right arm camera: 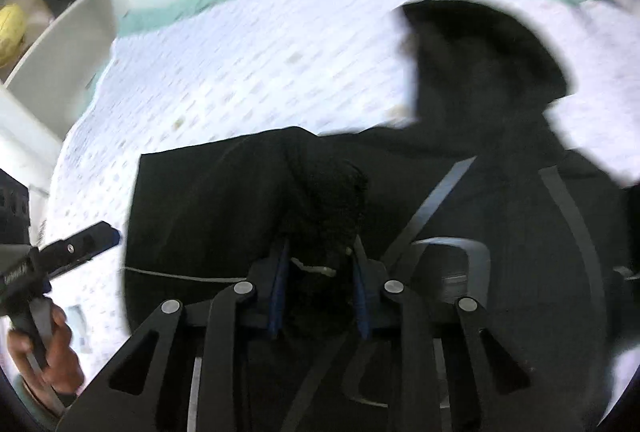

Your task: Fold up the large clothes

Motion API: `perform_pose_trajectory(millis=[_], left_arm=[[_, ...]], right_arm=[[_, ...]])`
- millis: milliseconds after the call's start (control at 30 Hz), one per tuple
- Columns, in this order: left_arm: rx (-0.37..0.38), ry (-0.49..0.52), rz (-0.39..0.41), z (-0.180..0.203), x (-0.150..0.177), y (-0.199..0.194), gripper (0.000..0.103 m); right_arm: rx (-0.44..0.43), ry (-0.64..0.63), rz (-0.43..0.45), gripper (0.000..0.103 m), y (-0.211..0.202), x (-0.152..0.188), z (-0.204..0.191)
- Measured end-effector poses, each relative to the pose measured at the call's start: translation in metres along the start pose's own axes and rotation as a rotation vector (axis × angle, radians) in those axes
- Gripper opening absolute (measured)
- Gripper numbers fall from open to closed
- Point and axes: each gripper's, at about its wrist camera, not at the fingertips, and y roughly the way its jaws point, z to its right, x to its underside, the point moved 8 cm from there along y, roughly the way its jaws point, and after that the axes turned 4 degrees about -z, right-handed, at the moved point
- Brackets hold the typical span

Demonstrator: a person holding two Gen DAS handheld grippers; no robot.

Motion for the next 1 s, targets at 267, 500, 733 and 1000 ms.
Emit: perform_pose_trajectory(millis=[267,500,733,1000], left_arm=[[0.079,0.116,-0.142,0.066,0.013,0.075,0.072],[0.031,0.184,-0.222,0.09,0.037,0.129,0.072],[-0.132,0.244,-0.32,0.077,0.062,0.182,0.071],[-0.259,0.36,-0.316,0.096,0.076,0.181,0.072]], right_arm=[[0.283,0.174,0.078,0.03,-0.071,0.007,0.159],[0.444,0.266,0.013,0.03,-0.05,0.04,0.243],[0.547,0.362,-0.176,0.033,0.016,0.093,0.317],[0.383,0.467,-0.026,0.074,-0.049,0.079,0.297]])
